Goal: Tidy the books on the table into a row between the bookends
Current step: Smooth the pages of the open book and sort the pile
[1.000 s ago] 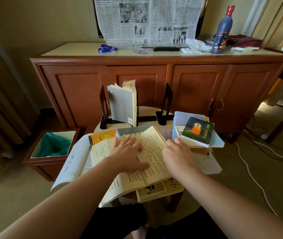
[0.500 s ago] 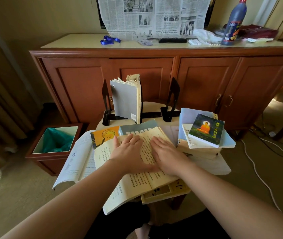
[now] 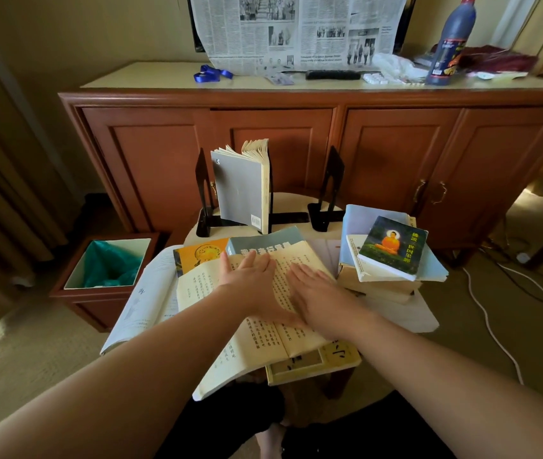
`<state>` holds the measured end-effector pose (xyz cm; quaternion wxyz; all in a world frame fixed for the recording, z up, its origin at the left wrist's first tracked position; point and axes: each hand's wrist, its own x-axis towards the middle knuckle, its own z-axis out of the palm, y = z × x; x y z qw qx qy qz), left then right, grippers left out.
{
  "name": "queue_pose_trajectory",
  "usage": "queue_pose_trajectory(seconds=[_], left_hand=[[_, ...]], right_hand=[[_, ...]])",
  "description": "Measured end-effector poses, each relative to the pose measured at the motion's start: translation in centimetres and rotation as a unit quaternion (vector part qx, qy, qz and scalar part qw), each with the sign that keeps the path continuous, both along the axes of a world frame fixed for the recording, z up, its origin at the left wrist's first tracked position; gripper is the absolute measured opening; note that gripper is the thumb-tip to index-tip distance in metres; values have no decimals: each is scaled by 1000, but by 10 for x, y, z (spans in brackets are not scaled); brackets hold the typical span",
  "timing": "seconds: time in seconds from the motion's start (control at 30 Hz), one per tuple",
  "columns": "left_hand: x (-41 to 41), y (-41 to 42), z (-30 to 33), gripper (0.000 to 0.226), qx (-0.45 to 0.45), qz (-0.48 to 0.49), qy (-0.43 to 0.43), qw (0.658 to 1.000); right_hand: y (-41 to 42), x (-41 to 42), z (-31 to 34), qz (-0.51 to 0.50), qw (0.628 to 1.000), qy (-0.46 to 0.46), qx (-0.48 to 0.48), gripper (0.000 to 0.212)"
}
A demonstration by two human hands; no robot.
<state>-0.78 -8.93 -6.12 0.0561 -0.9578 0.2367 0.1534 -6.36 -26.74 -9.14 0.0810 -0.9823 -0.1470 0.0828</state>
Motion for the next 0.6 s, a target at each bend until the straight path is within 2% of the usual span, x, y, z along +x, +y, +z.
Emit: queue_pose_trajectory(seconds=[0.07,0.2,0.3,0.5,0.6], left_hand=[[0,-1,-1,156,2,0,1,1000],[-1,-6,0,165,13,8,10,1000],[-1,-7,1,166,16,7,14,1000],[-2,-6,-5,168,9,3,4,1000],[-3,-7,-4,166,12,-1,6,1000]], right_hand=[[-6,-24,1,2,1000,-6,0,59],[-15,-65,5,3,1000,8,-4,65],[-20,-75,5,4,1000,9,-6,58],[-9,-28,7,15,1000,10,11,53],[-1,5,3,0,1000,2,18,60]])
